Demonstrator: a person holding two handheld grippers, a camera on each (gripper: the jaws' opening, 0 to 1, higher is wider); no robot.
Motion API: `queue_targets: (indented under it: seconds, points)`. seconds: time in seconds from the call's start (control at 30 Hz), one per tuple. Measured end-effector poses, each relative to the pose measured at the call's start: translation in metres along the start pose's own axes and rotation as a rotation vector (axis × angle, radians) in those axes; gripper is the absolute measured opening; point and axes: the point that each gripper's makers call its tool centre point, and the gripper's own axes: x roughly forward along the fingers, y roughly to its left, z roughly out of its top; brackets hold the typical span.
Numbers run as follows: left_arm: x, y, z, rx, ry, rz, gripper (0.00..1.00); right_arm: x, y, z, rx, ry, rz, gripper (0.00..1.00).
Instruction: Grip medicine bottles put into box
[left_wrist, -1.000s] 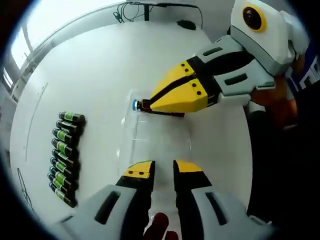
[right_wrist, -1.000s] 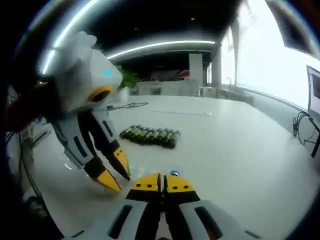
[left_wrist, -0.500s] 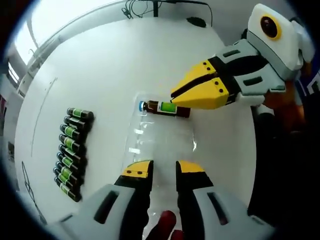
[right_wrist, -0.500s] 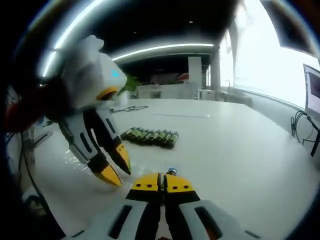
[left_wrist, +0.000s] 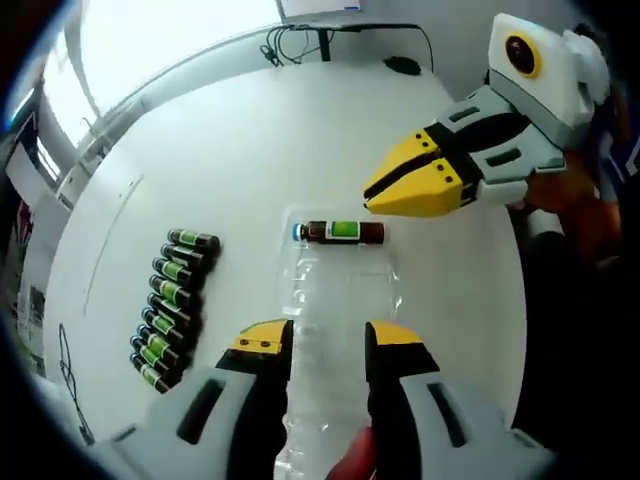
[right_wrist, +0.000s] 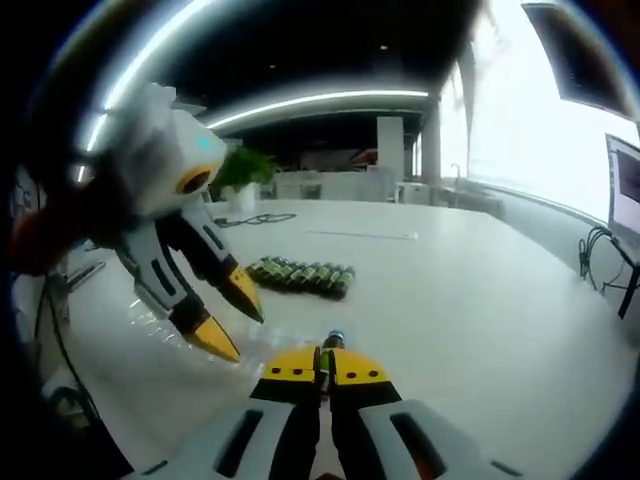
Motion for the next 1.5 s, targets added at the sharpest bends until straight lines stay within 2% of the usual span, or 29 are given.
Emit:
queue_targets:
  seconds: [0.3, 0.5, 0.7, 0.87, 1.03, 1.2, 1.43, 1.5]
  points:
    - [-0.018, -0.001, 0.006, -0.023, -0.082, -0.008, 0.25, -0.002, 0.001, 0.004, -0.003, -0.01, -0.002, 0.0]
    - [-0.039, -0.006, 0.01, -0.066, -0.218, -0.029, 0.27, -0.007, 0.004, 0.004, -0.008, -0.014, 0.004, 0.0]
    - [-0.059, -0.004, -0.003, -0.13, -0.293, -0.031, 0.27, -0.012, 0.008, 0.004, -0.013, -0.024, 0.013, 0.0]
    - [-0.073, 0.002, -0.007, -0.185, -0.357, -0.02, 0.27, -0.015, 0.009, 0.004, -0.02, -0.03, 0.015, 0.0]
    - [-0.087, 0.001, -0.009, -0.21, -0.427, -0.019, 0.28, -0.018, 0.009, 0.004, -0.007, -0.028, 0.023, 0.0]
    - [-0.101, 0.002, -0.016, -0.245, -0.498, 0.011, 0.27, -0.023, 0.012, 0.007, -0.013, -0.046, 0.042, 0.0]
    - [-0.125, 0.001, -0.031, -0.28, -0.582, 0.06, 0.25, -0.029, 0.005, 0.008, -0.017, -0.073, 0.023, 0.0]
    - [-0.133, 0.001, -0.034, -0.294, -0.624, 0.07, 0.25, -0.031, 0.005, 0.009, -0.012, -0.077, 0.03, 0.0]
